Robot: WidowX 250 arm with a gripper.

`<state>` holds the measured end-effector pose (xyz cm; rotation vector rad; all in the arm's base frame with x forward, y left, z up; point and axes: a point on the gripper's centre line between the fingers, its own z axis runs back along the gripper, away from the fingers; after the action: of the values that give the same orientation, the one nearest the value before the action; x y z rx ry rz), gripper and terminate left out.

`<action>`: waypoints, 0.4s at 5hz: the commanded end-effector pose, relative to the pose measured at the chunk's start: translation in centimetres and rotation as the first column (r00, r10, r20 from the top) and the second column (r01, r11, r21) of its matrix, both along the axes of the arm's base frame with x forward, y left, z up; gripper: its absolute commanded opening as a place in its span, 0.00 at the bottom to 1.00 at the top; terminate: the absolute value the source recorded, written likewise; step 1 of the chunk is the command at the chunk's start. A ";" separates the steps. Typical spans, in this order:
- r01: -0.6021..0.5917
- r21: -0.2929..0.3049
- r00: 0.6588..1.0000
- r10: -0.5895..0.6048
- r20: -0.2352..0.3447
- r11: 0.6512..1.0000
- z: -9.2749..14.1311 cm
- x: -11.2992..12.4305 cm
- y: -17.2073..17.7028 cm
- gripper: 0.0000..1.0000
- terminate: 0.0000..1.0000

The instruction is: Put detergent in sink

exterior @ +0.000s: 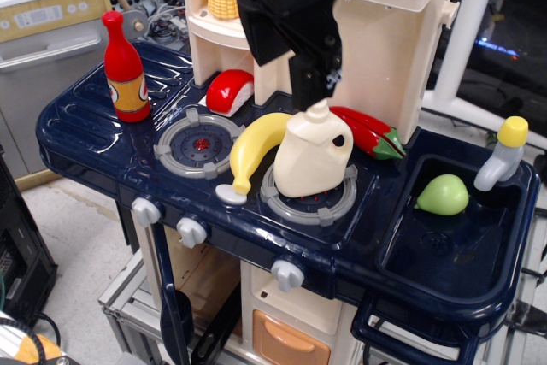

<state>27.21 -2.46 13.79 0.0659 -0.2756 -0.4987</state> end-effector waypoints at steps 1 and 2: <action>-0.043 -0.002 0.993 0.043 0.112 0.999 -0.8 1.2 -0.8 1.00 0.00; -0.050 -0.031 0.988 0.054 0.147 0.998 -1.8 1.9 -0.6 1.00 0.00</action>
<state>29.44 -3.44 10.87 0.0597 -0.4155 -0.4206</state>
